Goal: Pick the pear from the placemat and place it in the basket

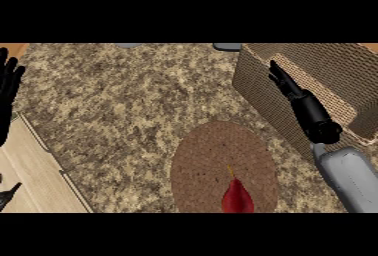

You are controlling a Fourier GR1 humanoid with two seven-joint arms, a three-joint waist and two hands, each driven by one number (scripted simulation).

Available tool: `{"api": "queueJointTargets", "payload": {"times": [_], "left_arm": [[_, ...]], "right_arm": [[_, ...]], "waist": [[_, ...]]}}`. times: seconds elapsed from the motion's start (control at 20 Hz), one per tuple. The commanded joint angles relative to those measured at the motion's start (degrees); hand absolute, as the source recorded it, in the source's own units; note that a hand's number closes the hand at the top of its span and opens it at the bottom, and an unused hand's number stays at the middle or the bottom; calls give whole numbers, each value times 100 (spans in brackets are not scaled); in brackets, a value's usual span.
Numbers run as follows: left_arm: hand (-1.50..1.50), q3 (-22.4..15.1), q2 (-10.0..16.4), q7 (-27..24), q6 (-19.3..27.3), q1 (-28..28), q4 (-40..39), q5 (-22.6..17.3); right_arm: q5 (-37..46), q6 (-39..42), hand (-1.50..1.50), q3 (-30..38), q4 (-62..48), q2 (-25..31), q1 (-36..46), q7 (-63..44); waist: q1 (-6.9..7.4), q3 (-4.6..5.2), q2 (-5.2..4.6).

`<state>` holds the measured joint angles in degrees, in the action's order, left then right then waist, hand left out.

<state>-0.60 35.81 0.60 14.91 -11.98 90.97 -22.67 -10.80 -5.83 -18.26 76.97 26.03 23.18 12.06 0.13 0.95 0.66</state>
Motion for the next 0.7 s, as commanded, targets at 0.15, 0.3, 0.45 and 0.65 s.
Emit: {"api": "queueJointTargets", "payload": {"times": [0.15,0.3,0.45,0.65], "left_arm": [[0,-350,-144,399,-207,86,-594,83],[0,-820,-492,574,-348,341,-789,51],[0,-777,-498,542,-436,460,-953,26],[0,-879,-756,685,-183,298,-1024,244]], "right_arm": [[-1402,1188,150,557,308,-331,276,444],[15,1891,150,-443,1115,456,742,1009],[997,1345,-150,-1307,1400,-129,257,1498],[1877,-164,-150,-2201,2012,-1344,-533,878]], "waist": [[21,-112,-137],[60,-70,-112],[5,-87,-57],[-84,-92,-39]]}}
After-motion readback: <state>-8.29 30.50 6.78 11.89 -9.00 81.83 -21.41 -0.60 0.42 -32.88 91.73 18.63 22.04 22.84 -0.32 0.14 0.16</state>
